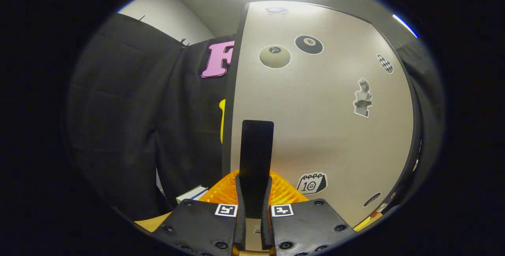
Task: Open the shoe cabinet door, grab the shoes and put them into the shoe cabinet, then close the shoe cabinet door.
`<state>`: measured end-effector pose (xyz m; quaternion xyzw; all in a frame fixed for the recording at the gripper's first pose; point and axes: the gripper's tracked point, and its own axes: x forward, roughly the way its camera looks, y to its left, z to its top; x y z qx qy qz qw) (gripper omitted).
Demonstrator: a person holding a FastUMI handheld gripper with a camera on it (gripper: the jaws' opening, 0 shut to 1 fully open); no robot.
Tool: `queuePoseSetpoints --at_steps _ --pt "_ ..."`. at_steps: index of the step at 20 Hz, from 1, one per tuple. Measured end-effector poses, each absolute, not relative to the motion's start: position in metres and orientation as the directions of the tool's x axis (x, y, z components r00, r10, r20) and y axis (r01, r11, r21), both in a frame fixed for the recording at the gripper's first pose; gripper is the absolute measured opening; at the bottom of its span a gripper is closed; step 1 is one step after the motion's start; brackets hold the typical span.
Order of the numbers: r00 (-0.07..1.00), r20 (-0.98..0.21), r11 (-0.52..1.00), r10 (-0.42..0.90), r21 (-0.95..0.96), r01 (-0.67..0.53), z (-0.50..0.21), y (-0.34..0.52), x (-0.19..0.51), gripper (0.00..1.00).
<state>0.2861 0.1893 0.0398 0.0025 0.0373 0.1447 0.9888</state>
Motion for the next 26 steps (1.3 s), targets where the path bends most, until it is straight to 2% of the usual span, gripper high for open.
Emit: queuePoseSetpoints --at_steps 11,17,26 --pt "0.907 -0.095 0.909 0.411 0.112 -0.400 0.068 0.133 0.171 0.16" --pt "0.927 -0.067 0.924 0.369 0.132 -0.358 0.072 0.077 0.124 0.16" --pt "0.980 -0.048 0.981 0.192 -0.003 -0.193 0.075 -0.041 0.080 0.15"
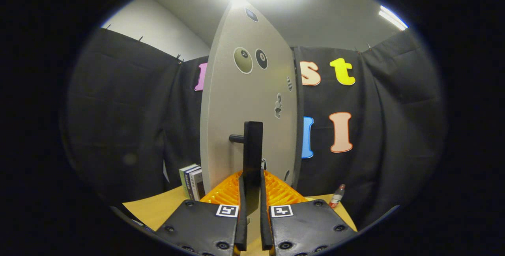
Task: Open the shoe cabinet door, grab the shoes and put them into the shoe cabinet, then close the shoe cabinet door.
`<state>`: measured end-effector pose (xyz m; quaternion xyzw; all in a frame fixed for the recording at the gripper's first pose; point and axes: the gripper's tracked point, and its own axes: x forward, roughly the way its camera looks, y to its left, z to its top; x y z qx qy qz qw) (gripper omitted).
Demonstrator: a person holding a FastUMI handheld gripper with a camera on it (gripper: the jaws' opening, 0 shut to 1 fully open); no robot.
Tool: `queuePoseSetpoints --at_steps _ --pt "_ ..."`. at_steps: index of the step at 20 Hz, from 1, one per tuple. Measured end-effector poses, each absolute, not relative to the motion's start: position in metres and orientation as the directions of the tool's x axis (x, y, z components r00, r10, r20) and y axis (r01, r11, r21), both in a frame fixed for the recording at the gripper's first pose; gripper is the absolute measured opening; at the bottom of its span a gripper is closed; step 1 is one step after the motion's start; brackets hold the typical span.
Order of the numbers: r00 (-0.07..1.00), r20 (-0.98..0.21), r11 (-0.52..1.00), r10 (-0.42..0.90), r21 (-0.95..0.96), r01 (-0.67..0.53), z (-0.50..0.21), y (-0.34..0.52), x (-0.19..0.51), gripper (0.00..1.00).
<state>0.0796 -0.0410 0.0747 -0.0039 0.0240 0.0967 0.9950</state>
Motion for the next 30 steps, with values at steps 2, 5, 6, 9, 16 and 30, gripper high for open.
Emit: queuePoseSetpoints --at_steps 2,5,6,9,16,30 --pt "0.989 -0.023 0.989 0.143 -0.042 -0.144 0.078 -0.066 0.073 0.15" --pt "0.998 -0.008 0.996 0.067 -0.053 -0.067 0.079 -0.096 0.066 0.15" --pt "0.999 -0.007 0.998 0.040 -0.053 -0.041 0.079 -0.105 0.062 0.15" --pt "0.997 0.070 0.997 -0.021 -0.074 0.026 0.102 -0.117 0.045 0.15" --pt "0.968 0.221 0.988 0.122 -0.116 -0.098 0.120 -0.038 0.009 0.10" --pt "0.875 -0.366 0.946 0.317 0.057 -0.319 -0.158 0.079 0.067 0.97"
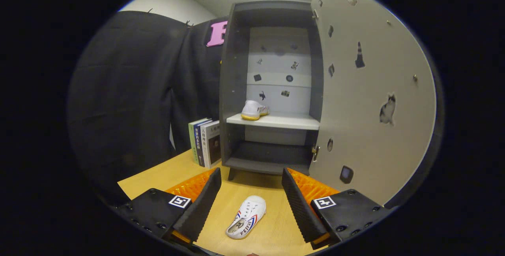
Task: Open the shoe cabinet door, grab the shoes and put them into the shoe cabinet, then close the shoe cabinet door.
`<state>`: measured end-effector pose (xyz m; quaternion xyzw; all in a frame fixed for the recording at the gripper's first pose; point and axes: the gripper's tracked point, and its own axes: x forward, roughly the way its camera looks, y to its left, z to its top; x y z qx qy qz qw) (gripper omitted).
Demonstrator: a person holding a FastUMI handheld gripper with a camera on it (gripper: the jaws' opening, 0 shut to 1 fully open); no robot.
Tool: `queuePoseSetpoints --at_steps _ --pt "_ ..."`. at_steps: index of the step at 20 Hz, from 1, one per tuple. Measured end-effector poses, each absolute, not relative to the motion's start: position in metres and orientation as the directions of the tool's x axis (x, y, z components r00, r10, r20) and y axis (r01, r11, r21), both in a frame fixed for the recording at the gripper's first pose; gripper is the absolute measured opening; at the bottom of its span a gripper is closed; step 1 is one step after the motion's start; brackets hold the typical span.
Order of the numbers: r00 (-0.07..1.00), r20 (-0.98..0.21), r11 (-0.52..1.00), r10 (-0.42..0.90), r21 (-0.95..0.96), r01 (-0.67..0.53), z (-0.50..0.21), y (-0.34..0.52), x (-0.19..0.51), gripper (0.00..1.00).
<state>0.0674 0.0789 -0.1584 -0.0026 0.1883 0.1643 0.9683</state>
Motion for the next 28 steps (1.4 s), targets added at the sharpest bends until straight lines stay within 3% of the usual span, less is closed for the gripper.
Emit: queuePoseSetpoints --at_steps 15,23,28 --pt "0.604 -0.713 0.916 0.356 0.137 -0.378 -0.347 0.139 0.060 0.95" --pt "0.500 -0.816 0.947 0.291 0.172 -0.270 -0.404 0.141 0.079 0.94" --pt "0.490 -0.839 0.959 0.236 0.120 -0.256 -0.415 0.140 0.090 0.79"
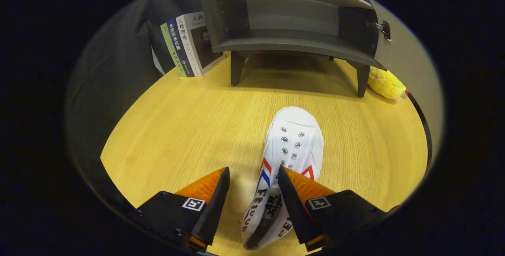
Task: Open the shoe cabinet door, grab the shoes and put them into the shoe cabinet, then close the shoe cabinet door.
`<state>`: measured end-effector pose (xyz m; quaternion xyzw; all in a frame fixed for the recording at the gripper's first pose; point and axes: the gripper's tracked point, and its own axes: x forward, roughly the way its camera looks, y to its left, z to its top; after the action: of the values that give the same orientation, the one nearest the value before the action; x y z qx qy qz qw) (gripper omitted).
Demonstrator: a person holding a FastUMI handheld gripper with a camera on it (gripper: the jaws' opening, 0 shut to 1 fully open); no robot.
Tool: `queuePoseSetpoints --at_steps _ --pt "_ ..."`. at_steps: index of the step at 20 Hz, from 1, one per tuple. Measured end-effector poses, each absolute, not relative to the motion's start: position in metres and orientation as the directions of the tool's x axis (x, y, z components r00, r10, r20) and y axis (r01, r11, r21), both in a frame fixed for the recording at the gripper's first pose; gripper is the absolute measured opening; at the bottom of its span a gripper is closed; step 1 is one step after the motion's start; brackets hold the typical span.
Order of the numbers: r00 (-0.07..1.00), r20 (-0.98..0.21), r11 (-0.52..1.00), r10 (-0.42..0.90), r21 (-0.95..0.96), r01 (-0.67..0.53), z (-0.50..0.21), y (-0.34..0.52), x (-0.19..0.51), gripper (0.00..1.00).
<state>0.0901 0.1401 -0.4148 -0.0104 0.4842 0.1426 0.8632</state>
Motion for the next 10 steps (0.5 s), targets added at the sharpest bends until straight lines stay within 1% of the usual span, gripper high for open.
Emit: queuePoseSetpoints --at_steps 3,4,5,6,7,8,10 --pt "0.511 -0.846 0.966 0.150 0.017 -0.256 -0.419 0.126 0.094 0.49" --pt "0.507 -0.846 0.965 0.165 0.032 -0.261 -0.420 0.126 0.095 0.39" --pt "0.489 -0.843 0.959 0.223 0.102 -0.263 -0.420 0.133 0.094 0.29" --pt "0.471 -0.842 0.959 0.262 0.172 -0.226 -0.418 0.133 0.092 0.20" --pt "0.463 -0.844 0.961 0.273 0.212 -0.180 -0.416 0.131 0.094 0.07" --pt "0.459 -0.839 0.956 0.293 0.243 -0.166 -0.414 0.132 0.095 0.03" --pt "0.476 -0.819 0.947 0.321 0.274 -0.168 -0.411 0.132 0.095 0.02"
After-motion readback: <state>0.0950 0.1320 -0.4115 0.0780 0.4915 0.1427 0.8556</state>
